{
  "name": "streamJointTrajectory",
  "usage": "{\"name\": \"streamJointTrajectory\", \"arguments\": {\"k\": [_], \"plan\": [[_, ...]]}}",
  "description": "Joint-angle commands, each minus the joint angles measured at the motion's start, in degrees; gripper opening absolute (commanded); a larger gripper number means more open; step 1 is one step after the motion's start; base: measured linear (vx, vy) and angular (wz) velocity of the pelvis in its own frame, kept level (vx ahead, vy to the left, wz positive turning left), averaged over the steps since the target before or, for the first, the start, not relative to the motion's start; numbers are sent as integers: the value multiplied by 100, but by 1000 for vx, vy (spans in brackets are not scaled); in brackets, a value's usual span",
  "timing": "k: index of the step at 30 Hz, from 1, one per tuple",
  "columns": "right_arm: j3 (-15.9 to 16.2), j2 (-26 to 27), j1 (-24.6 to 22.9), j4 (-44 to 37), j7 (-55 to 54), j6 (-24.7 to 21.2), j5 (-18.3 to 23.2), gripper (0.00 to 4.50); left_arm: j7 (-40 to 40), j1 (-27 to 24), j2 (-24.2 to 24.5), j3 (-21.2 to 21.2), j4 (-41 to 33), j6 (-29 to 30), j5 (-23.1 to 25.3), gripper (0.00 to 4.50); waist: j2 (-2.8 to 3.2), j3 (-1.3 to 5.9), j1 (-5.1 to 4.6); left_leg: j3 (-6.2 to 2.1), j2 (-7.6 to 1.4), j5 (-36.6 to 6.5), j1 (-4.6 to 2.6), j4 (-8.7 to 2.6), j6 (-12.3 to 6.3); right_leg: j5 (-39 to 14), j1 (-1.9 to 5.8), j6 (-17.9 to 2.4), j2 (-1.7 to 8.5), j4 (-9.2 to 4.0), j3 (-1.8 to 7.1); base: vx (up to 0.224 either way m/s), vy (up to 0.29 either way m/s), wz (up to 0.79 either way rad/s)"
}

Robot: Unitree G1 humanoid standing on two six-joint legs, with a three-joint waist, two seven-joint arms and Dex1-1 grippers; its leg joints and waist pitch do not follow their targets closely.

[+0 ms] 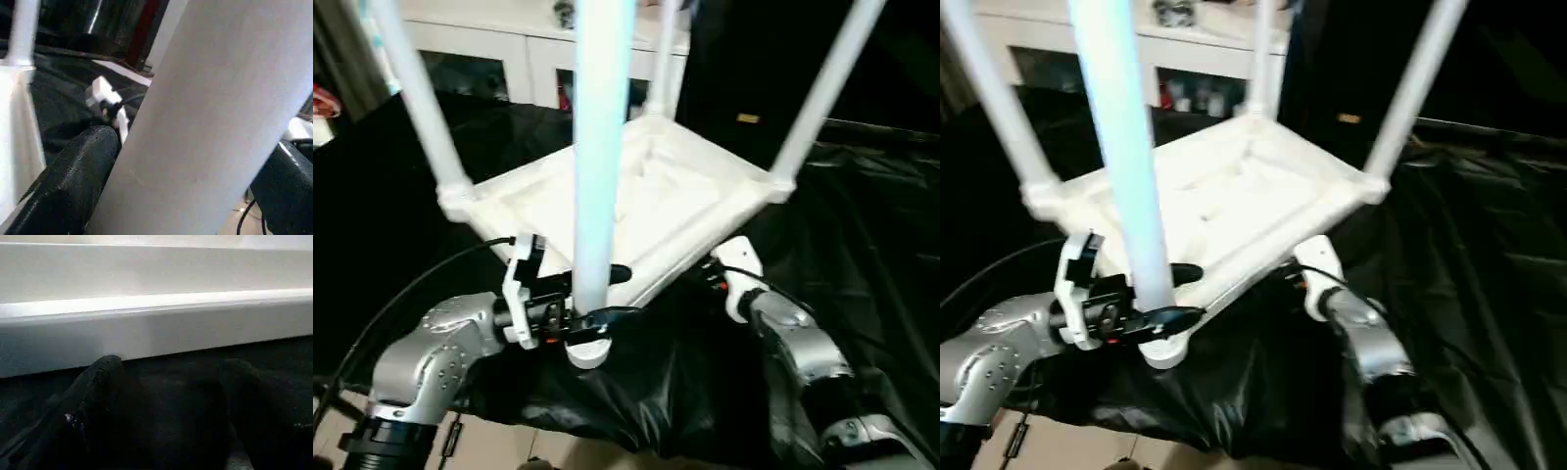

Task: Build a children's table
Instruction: Rotate table base

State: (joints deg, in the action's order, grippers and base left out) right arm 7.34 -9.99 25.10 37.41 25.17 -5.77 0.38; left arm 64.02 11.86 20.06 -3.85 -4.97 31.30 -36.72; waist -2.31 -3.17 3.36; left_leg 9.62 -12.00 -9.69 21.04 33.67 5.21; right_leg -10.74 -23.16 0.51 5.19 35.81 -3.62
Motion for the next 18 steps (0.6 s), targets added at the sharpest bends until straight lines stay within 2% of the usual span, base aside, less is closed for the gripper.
{"name": "streamJointTrajectory", "arguments": {"k": [1,6,9,11,12,14,18], "plan": [[357,354,303,81,319,305,51,362,-43,246,-219,-332,-149,5,-12,445,71,290,49,-32,-59,-2325,-15,-497,281,-2615,219,-674,238,-578,198,0,0,0],[420,670,612,649,425,598,-4,362,-160,518,-530,-500,-46,25,-15,445,69,311,-60,-58,-43,-2241,28,-494,267,-2390,261,-786,233,-550,176,0,0,0],[366,855,827,1000,428,707,-44,362,-291,689,-803,-671,73,-105,161,445,47,342,-87,-56,-46,-1923,73,-483,202,-1989,304,-875,239,-501,179,0,0,0],[327,903,915,1150,404,757,-79,362,-407,760,-970,-755,164,-258,319,445,58,346,-86,-46,-43,-1830,55,-470,161,-1814,296,-938,228,-494,182,0,0,0],[320,905,925,1171,405,770,-81,362,-429,768,-991,-769,179,-284,348,445,43,350,-71,-29,-49,-1821,24,-453,130,-1733,270,-985,227,-501,193,0,0,0],[248,901,1011,1377,367,901,-105,362,-704,856,-1216,-904,371,-616,701,445,46,362,-60,-20,-53,-1697,23,-444,82,-1540,280,-1062,222,-482,199,0,0,0],[134,804,1033,1497,235,963,-94,362,-1055,931,-1347,-965,642,-1044,1121,445,54,380,-16,3,-60,-1492,3,-421,-31,-1138,278,-1191,213,-459,202,0,0,0]]}}
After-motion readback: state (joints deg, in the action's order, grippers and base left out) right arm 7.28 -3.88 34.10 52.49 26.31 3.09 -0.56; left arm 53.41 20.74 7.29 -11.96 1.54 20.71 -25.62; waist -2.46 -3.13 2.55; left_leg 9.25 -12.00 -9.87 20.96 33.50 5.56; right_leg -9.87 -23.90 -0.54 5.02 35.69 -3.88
